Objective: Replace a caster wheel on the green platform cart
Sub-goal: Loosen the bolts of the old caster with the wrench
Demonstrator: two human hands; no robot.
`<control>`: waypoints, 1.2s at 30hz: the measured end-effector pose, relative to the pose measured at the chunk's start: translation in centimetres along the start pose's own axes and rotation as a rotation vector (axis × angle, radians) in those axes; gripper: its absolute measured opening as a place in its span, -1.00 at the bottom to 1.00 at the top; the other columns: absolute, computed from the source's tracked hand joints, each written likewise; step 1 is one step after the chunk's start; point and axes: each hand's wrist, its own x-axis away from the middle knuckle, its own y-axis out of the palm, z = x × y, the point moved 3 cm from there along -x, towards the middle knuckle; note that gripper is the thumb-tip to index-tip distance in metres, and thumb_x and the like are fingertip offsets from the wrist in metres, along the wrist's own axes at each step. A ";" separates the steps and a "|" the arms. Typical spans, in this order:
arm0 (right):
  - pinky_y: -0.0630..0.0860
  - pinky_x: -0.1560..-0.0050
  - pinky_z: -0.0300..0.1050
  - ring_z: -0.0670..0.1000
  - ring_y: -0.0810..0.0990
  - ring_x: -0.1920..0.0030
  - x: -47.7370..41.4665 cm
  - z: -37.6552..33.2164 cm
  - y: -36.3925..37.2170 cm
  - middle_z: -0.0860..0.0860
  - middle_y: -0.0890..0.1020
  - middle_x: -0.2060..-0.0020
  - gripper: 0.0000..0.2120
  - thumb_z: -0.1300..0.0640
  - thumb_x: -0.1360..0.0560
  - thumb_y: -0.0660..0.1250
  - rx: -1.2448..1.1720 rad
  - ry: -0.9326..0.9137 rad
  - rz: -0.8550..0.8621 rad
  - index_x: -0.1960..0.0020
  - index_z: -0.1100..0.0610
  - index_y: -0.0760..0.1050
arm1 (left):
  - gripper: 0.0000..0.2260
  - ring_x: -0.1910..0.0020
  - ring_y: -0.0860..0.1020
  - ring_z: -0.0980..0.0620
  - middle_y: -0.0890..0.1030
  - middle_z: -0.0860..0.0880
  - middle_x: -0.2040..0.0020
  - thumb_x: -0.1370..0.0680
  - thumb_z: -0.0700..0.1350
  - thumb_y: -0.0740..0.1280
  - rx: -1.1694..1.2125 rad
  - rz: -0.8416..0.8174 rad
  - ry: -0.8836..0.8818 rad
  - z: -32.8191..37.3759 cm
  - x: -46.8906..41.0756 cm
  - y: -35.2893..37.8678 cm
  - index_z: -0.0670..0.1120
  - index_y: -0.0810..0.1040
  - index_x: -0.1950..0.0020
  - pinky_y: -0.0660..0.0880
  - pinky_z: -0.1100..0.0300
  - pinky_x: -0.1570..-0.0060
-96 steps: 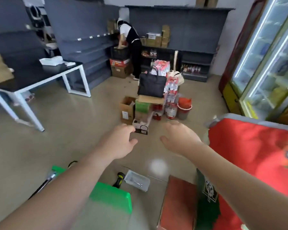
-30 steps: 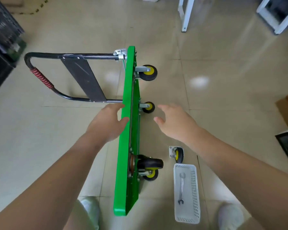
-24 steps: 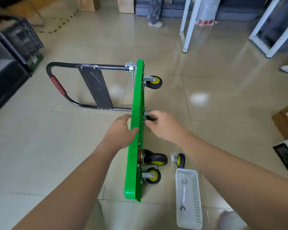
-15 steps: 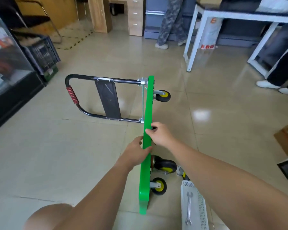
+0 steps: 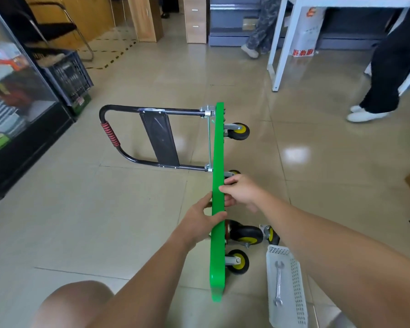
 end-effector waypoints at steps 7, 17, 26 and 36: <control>0.70 0.11 0.02 0.08 0.71 0.17 3.3 3.1 0.7 0.17 0.65 -0.02 -0.71 0.22 -0.54 0.43 -0.060 -0.012 -0.035 -0.22 0.15 0.45 | -0.48 -0.11 0.64 0.12 0.60 0.08 -0.27 -0.53 0.04 0.52 -0.102 0.009 0.001 -2.0 2.3 -0.3 0.25 0.45 -0.45 0.59 0.14 0.01; 0.68 -0.02 0.06 0.04 0.71 -0.03 -2.6 0.8 -0.4 0.04 0.66 -0.14 -0.51 0.08 -0.53 0.46 -0.188 -0.046 0.048 -0.42 0.08 0.42 | -0.32 -0.53 0.35 -0.04 0.29 0.09 -0.62 -0.60 0.15 0.43 0.103 -0.012 -0.047 -0.8 -4.4 -0.9 0.27 0.17 -0.65 0.33 -0.13 -0.42; 0.47 0.38 -0.18 -0.12 0.41 0.51 -3.9 1.2 -0.6 0.23 0.61 -0.02 -0.45 0.18 -0.56 0.41 -0.201 -0.049 -0.009 -0.51 0.00 0.37 | -0.31 -0.31 0.61 -0.02 0.46 0.33 -0.46 -0.50 -0.10 0.43 0.186 -0.224 0.043 0.2 -8.5 -1.0 0.43 0.33 -0.52 0.57 -0.31 -0.21; 0.67 0.01 0.14 -0.10 0.51 0.44 -0.9 2.5 -1.7 0.06 0.52 0.24 -0.46 0.24 -0.59 0.36 -0.185 -0.068 -0.033 -0.51 -0.03 0.36 | -0.33 -0.21 0.67 0.05 0.47 0.38 -0.43 -0.58 -0.22 0.45 0.191 -0.217 0.062 -0.6 -7.0 0.9 0.40 0.37 -0.50 0.59 -0.24 -0.20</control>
